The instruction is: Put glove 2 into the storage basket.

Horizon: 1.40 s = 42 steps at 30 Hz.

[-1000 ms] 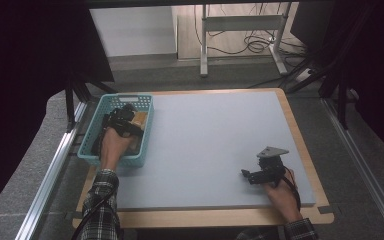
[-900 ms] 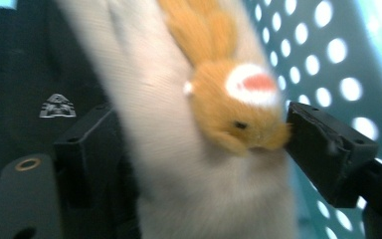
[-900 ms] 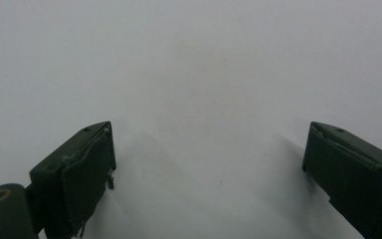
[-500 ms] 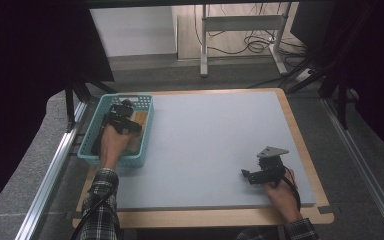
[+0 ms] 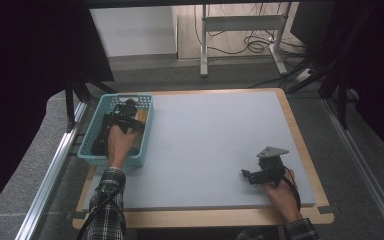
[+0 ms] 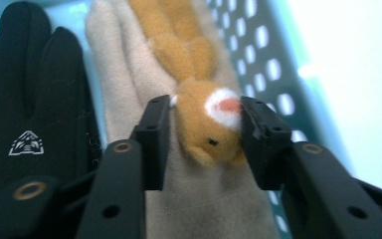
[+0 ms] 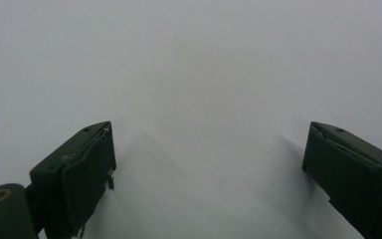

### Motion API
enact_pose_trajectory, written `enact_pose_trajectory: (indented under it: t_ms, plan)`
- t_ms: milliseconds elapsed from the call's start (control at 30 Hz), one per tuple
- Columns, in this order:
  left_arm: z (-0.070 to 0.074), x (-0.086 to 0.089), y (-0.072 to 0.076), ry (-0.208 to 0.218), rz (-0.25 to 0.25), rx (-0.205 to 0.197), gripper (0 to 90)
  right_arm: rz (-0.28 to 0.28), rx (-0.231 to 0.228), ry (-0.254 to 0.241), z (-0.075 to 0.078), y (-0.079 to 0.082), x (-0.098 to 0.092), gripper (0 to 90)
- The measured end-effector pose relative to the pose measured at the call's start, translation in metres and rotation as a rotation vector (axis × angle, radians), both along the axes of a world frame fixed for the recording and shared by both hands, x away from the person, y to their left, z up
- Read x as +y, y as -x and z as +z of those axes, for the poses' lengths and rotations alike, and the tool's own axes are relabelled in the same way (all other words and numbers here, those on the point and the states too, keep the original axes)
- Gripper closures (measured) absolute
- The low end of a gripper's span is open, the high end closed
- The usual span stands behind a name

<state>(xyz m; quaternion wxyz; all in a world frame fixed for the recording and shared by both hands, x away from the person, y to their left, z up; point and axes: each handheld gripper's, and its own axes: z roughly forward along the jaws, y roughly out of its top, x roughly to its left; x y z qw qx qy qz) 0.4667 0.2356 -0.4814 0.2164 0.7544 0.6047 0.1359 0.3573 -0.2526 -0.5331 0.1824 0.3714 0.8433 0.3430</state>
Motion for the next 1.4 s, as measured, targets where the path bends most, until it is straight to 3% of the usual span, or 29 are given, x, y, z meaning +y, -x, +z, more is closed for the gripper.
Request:
enact_pose_trajectory:
  t_ms: [167, 500, 867, 1067, 1400]
  plan:
    - [0.004, 0.008, 0.006, 0.0, 0.012, -0.052, 38.8, 0.0, 0.001, -0.001, 0.0, 0.0, 0.0, 6.1]
    - [0.012, 0.029, 0.016, 0.059, 0.026, -0.123, 20.5, 0.0, 0.001, 0.0, 0.0, 0.0, 0.0, 6.1]
    - [0.018, 0.04, 0.029, 0.123, 0.013, -0.18, 9.5, 0.0, 0.001, 0.0, 0.0, 0.0, 0.0, 6.0]
    - [0.022, 0.042, 0.038, 0.18, -0.009, -0.21, 6.4, 0.0, 0.0, 0.0, 0.0, 0.0, 0.0, 6.0]
    - [0.028, 0.039, 0.051, 0.196, -0.05, -0.239, 3.1, 0.0, 0.0, 0.001, 0.0, 0.0, 0.0, 6.1]
